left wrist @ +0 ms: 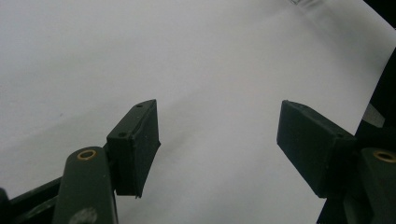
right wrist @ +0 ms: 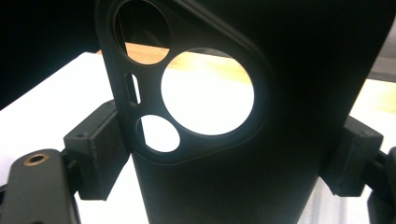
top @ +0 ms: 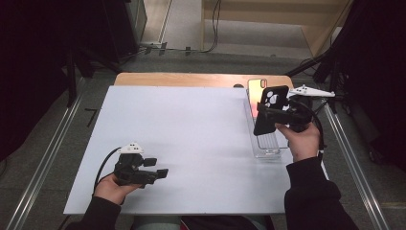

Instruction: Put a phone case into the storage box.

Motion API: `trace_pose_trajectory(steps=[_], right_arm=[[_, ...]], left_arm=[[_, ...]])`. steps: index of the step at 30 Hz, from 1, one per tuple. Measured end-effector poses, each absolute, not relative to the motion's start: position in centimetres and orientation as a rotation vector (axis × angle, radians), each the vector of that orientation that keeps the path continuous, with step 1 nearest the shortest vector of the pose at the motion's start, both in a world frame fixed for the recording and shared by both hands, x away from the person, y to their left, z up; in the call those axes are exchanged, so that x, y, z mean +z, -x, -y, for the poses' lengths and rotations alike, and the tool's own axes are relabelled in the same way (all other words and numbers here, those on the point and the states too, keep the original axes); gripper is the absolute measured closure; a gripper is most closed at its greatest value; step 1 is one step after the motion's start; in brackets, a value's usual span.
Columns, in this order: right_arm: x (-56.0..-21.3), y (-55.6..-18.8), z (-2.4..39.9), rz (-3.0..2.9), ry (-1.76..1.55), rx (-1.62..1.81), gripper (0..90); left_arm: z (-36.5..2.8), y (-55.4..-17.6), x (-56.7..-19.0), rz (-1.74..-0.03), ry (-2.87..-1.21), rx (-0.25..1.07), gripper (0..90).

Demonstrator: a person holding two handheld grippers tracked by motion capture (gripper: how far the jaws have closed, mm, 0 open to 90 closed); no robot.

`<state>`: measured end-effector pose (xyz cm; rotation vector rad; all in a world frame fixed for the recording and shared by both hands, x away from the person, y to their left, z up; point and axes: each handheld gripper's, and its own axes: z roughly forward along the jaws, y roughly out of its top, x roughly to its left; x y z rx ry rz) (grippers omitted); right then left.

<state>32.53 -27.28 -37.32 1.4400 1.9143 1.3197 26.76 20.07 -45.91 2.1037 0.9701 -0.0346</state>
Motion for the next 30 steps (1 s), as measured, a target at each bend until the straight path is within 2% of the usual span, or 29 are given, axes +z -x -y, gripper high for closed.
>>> trace_pose_trajectory(steps=[14, 30], right_arm=[[-38.9, -35.3, 28.8, -1.828, -1.495, 1.252, 13.6], [-43.0, -40.6, 29.2, -1.805, -1.615, 1.212, 13.5]], left_arm=[[-20.1, -26.8, -45.9, -0.973, -2.104, -0.027, 29.8], [-20.4, -26.8, -46.0, -0.974, -2.098, -0.025, 29.8]])
